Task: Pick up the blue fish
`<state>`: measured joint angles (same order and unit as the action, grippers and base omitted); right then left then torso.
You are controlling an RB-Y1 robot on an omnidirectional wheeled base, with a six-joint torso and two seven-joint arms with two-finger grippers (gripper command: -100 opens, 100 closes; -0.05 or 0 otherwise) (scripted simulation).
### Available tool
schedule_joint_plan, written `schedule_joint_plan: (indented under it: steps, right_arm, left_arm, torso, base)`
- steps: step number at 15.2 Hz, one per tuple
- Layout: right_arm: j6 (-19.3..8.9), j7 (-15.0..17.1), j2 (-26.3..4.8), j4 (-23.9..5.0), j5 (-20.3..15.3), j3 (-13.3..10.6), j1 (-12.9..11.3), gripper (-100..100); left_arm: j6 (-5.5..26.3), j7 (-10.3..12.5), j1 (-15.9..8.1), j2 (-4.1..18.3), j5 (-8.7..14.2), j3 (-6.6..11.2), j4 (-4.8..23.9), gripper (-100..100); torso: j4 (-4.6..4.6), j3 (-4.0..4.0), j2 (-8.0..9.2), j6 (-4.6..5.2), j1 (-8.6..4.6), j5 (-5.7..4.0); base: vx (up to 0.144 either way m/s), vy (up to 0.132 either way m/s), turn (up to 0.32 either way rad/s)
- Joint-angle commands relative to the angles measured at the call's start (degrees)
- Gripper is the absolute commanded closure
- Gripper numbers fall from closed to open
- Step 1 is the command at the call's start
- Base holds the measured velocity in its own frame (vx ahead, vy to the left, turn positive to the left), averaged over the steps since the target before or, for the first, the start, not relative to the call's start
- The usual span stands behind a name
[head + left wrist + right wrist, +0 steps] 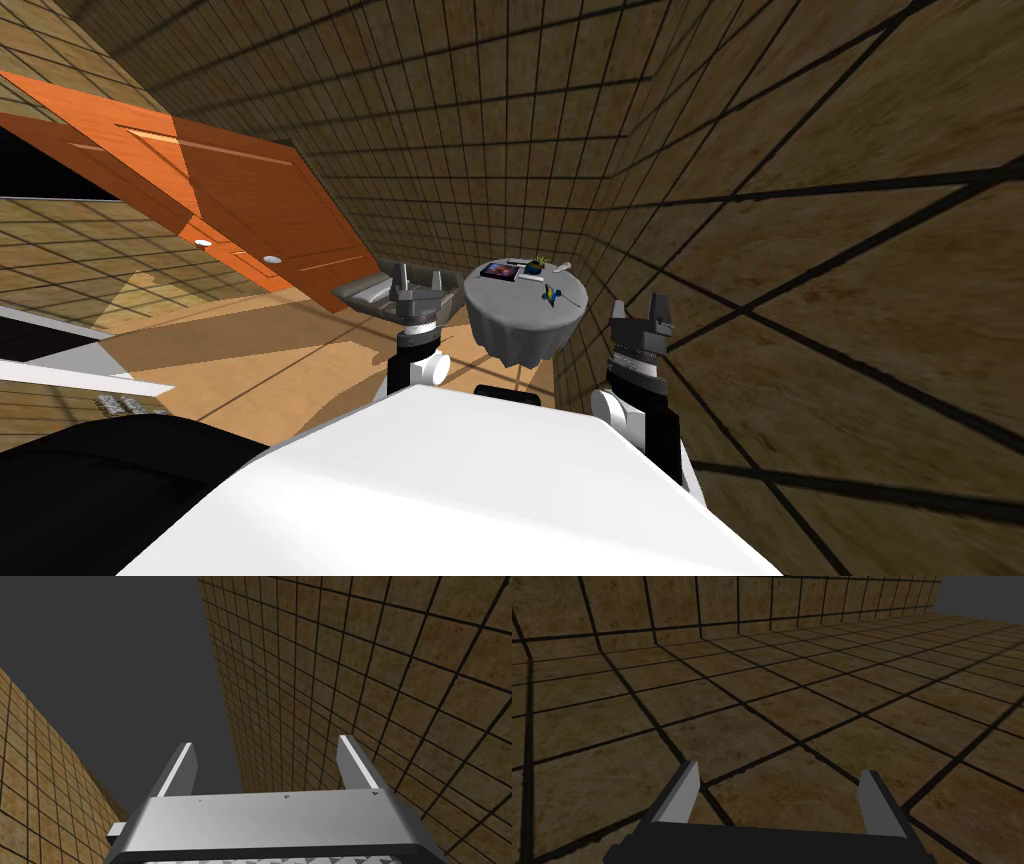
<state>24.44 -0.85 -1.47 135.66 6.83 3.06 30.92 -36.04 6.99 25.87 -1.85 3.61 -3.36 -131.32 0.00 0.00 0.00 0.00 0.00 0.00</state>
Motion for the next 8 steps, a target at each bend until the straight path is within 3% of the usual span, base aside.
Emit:
schedule_joint_plan:
  steps: [1, 4, 7, 8]
  right_arm:
    - [-1.33, 1.21, -1.05, -1.66, 0.49, 0.29, -1.56, -100]
    - [-4.59, 4.18, -2.84, -5.47, 1.69, 1.00, -5.38, -100]
    - [-6.05, 5.51, -3.47, -7.55, 2.24, 1.32, -7.09, -100]
    - [-7.68, 7.00, -4.11, -9.58, 2.84, 1.68, -9.01, -100]
  left_arm:
    - [0.00, 0.00, 0.00, 0.00, 0.00, 0.00, 0.00, 0]
    - [0.00, 0.00, 0.00, 0.00, 0.00, 0.00, 0.00, 0]
    - [0.00, 0.00, 0.00, 0.00, 0.00, 0.00, 0.00, 0]
    - [0.00, 0.00, 0.00, 0.00, 0.00, 0.00, 0.00, 0]
  torso:
    - [0.00, 0.00, 0.00, 0.00, 0.00, 0.00]
    - [-0.01, -0.01, -0.02, -0.01, -0.03, -0.01]
    - [-0.01, -0.01, -0.01, -0.01, -0.04, -0.01]
    - [0.00, -0.01, -0.01, 0.00, -0.03, -0.01]
  base:
    - [-0.002, -0.001, -0.015]
    - [-0.006, -0.002, -0.025]
    - [-0.006, -0.002, -0.014]
    - [-0.005, -0.002, -0.023]
